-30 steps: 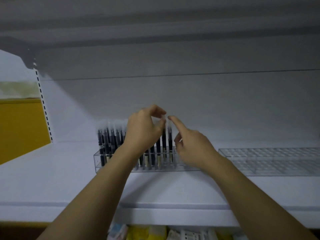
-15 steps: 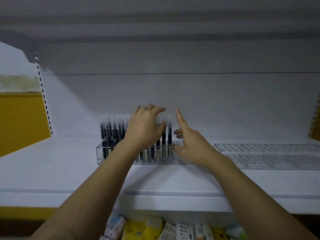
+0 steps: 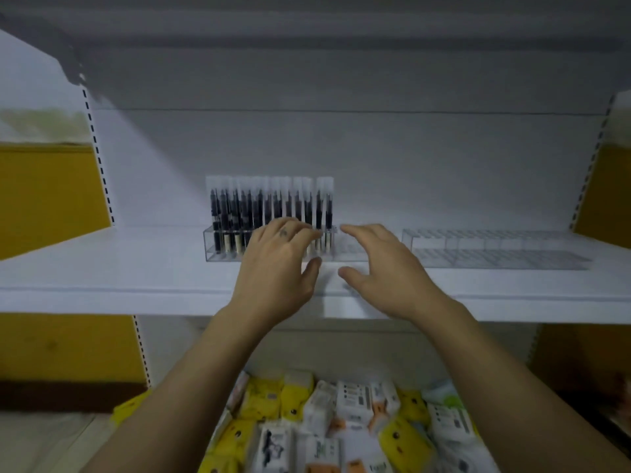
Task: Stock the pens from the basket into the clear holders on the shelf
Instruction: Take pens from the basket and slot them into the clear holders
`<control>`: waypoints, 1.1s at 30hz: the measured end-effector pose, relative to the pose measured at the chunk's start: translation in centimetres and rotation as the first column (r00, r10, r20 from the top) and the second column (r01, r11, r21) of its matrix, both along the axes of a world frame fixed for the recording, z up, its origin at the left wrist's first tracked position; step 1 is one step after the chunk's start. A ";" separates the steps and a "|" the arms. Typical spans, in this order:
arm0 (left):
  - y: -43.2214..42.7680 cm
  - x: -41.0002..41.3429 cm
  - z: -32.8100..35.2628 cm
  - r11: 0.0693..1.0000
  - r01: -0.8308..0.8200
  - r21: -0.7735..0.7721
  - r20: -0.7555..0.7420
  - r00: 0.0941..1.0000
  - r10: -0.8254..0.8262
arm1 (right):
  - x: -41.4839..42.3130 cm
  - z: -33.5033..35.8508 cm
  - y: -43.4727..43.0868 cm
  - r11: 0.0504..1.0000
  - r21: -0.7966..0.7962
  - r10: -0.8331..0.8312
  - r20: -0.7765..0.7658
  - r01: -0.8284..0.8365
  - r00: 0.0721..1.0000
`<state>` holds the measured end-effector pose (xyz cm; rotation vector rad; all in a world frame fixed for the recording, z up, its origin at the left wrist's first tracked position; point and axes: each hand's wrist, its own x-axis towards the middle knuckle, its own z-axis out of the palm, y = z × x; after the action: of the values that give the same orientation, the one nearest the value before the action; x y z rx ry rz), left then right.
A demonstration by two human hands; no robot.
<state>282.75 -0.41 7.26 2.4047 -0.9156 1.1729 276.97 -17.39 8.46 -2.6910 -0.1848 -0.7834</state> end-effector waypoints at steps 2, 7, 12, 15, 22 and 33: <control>0.2 -1.1 -1.6 1.000 0.012 0.000 0.008 1.000 -0.012 | -1.4 -1.5 0.3 0.999 -0.034 -0.006 0.001 0.006 1.000; 0.2 -4.0 -6.1 0.998 0.049 -0.033 0.036 0.998 -0.048 | -4.0 -6.2 0.5 0.995 -0.097 0.003 0.208 0.017 0.978; -0.2 -6.0 -12.3 0.998 0.058 -0.031 -0.055 0.997 -0.060 | -6.1 -13.4 0.3 0.991 -0.101 -0.047 0.330 0.085 0.943; -0.6 -6.8 -16.5 0.999 0.040 0.013 -0.235 0.971 -0.036 | -6.8 -18.5 0.4 0.995 -0.038 -0.089 0.161 0.096 0.983; -1.6 -7.9 -26.7 0.984 0.030 0.173 -0.614 0.785 0.084 | -7.2 -29.1 -0.2 0.994 -0.027 -0.110 -0.401 0.108 0.909; -1.3 -8.2 -41.9 0.954 0.100 0.281 -0.905 0.357 0.230 | -7.9 -45.3 -1.6 0.975 0.125 0.024 -0.880 0.183 0.475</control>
<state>274.59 -1.76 -34.60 2.6960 -0.5599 -0.5208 269.08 -19.02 -36.81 -2.5287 0.2739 0.6330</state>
